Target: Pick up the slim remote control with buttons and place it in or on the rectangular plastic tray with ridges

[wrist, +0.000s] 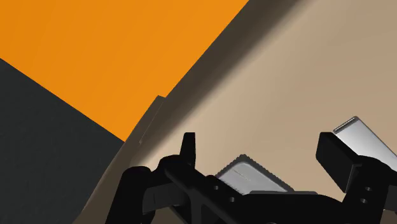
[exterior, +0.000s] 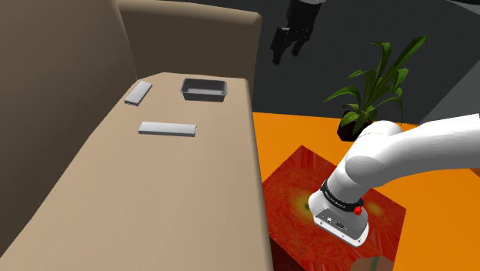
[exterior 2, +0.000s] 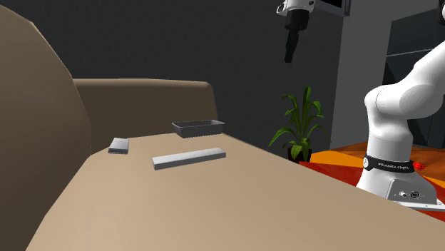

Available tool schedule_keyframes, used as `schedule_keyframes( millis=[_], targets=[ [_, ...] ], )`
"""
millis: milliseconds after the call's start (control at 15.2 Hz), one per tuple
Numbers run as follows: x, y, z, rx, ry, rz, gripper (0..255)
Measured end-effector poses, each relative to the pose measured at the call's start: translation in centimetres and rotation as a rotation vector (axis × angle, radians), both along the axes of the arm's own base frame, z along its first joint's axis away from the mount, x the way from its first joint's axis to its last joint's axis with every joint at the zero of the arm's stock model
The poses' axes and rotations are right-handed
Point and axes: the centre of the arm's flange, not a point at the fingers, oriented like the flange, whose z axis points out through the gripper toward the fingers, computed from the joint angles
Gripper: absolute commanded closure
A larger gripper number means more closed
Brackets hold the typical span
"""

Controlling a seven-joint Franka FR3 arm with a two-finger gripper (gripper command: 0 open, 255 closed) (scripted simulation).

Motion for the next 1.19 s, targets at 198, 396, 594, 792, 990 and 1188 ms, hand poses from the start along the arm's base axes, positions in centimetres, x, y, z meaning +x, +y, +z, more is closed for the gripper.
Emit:
schedule_keyframes(
  millis=[198,396,594,792,990,1188],
  targets=[
    [1.1,0.6,-0.9,0.002,0.007,0.022,0],
    [4.2,2.0,-2.5,0.007,0.021,0.072,0],
    [7.3,3.4,-4.6,0.011,0.037,0.125,0],
    [10.2,5.0,-6.7,0.017,0.053,0.179,0],
    [13.1,6.8,-8.9,0.021,0.068,0.233,0],
    [15.6,8.9,-11.0,0.026,0.084,0.287,0]
  ],
)
